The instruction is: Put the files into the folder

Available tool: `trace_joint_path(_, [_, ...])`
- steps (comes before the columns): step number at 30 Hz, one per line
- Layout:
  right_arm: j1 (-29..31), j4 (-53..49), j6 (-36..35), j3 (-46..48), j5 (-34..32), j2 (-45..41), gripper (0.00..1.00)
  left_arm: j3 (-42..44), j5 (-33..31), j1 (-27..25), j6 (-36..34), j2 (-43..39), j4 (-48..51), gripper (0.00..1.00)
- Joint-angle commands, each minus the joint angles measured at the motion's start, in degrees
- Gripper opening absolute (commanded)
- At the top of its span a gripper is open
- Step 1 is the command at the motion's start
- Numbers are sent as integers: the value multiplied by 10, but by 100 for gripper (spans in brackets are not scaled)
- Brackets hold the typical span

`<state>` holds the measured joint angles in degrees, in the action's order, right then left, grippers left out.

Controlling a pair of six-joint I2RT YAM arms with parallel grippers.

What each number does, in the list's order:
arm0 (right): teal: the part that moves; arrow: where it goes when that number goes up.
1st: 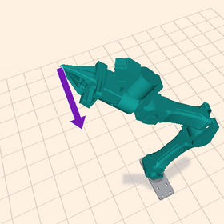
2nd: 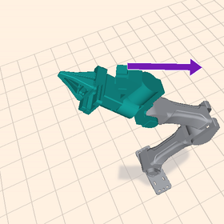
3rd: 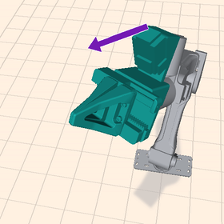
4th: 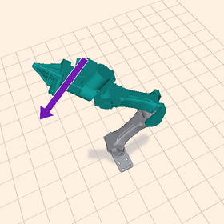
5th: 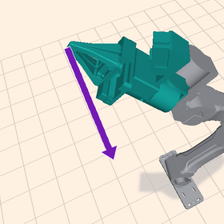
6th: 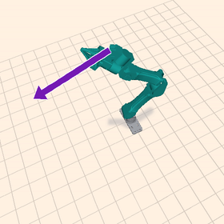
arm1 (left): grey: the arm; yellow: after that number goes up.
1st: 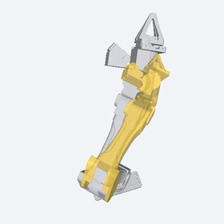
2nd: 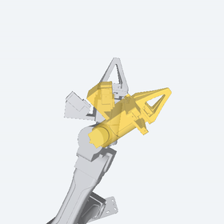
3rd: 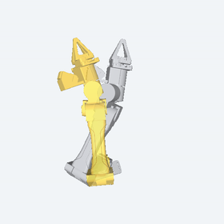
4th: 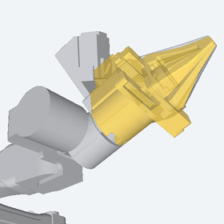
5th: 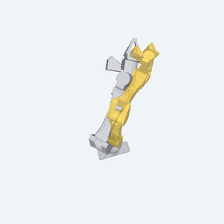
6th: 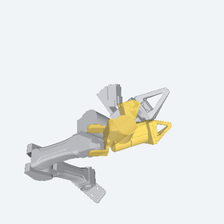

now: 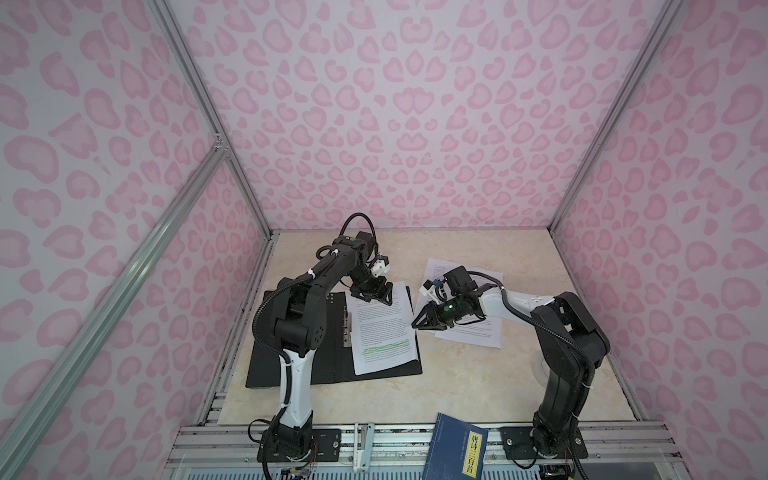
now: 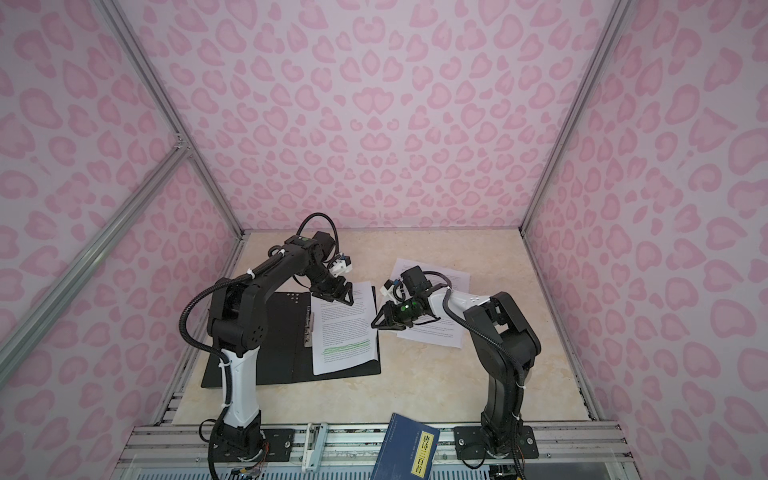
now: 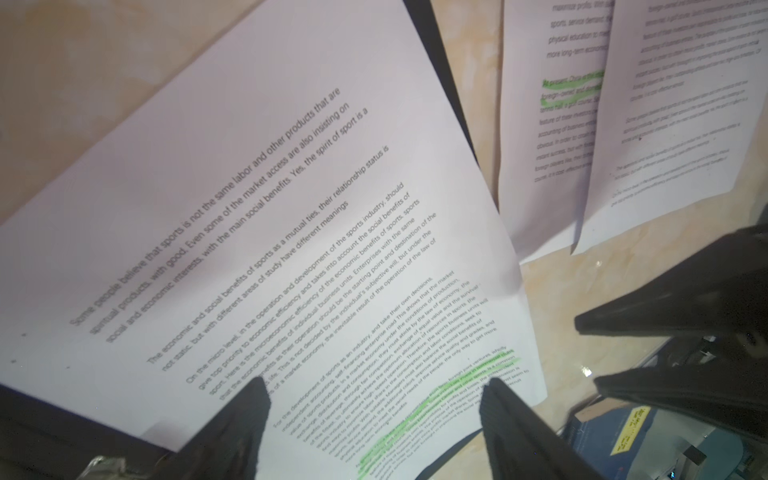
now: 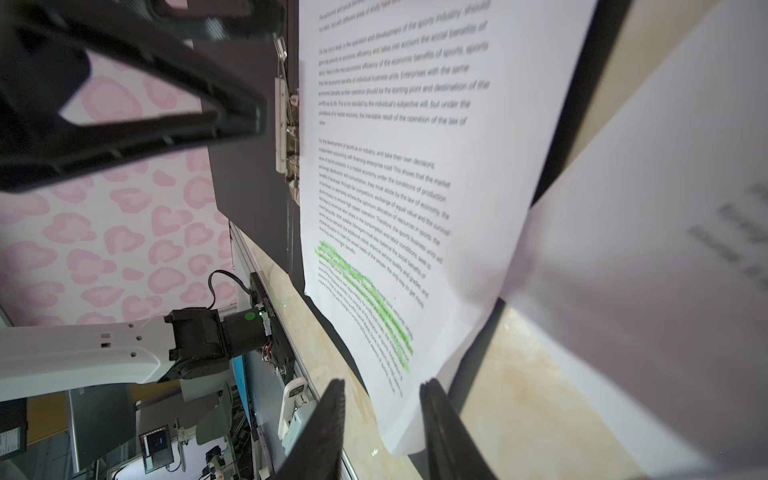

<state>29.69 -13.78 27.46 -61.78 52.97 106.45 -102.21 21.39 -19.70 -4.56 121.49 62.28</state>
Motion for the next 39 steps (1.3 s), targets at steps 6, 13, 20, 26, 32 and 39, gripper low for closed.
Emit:
trace_joint_path(6, [38, 85, 51, 56, -5, -12, 33, -11, 0, 1, -12, -6, 22, 84])
trace_joint_path(13, [38, 155, 82, 86, 10, 4, 31, -13, 4, 1, -12, -4, 25, 84])
trace_joint_path(20, [44, 172, 93, 98, 11, 9, 31, -14, 2, 2, -12, -6, 26, 84])
trace_joint_path(26, [55, 164, 90, 107, 6, 15, 31, -16, 6, 1, -12, -4, 27, 84])
trace_joint_path(32, [72, 135, 79, 107, -10, 17, 31, -17, 7, 2, -12, -5, 27, 84])
trace_joint_path(39, [91, 108, 73, 105, -22, 15, 31, -31, 3, 2, -15, -8, 33, 84])
